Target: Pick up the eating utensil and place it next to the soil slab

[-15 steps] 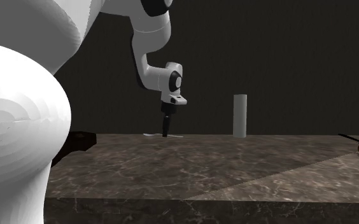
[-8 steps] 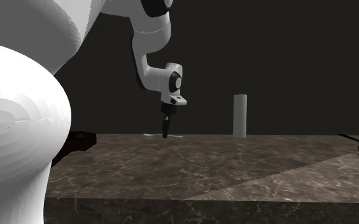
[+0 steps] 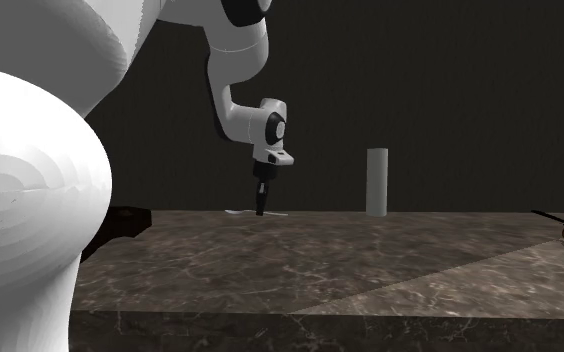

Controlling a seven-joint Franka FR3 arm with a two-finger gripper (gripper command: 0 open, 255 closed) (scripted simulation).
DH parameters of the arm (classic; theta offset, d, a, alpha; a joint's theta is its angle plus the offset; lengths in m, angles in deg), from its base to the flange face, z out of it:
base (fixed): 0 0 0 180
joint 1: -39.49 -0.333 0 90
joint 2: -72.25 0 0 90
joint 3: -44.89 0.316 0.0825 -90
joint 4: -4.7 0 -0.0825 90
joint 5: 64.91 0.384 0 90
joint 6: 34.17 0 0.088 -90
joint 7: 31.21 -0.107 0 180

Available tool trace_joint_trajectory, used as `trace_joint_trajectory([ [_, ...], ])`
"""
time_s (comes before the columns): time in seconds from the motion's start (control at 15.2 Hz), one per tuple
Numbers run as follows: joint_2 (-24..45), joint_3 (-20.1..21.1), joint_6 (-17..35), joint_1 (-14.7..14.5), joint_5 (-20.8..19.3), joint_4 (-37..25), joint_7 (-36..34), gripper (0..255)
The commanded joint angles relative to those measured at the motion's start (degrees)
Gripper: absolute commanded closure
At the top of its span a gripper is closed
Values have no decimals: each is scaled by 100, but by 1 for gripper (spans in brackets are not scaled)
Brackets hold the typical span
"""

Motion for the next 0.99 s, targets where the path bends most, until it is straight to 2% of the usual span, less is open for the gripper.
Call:
trace_joint_trajectory([
  [0.0, 8, 0, 0, -3, -1, 0, -2, 255],
  [0.92, -440, 77, -889, 53, 115, -463, -42, 255],
])
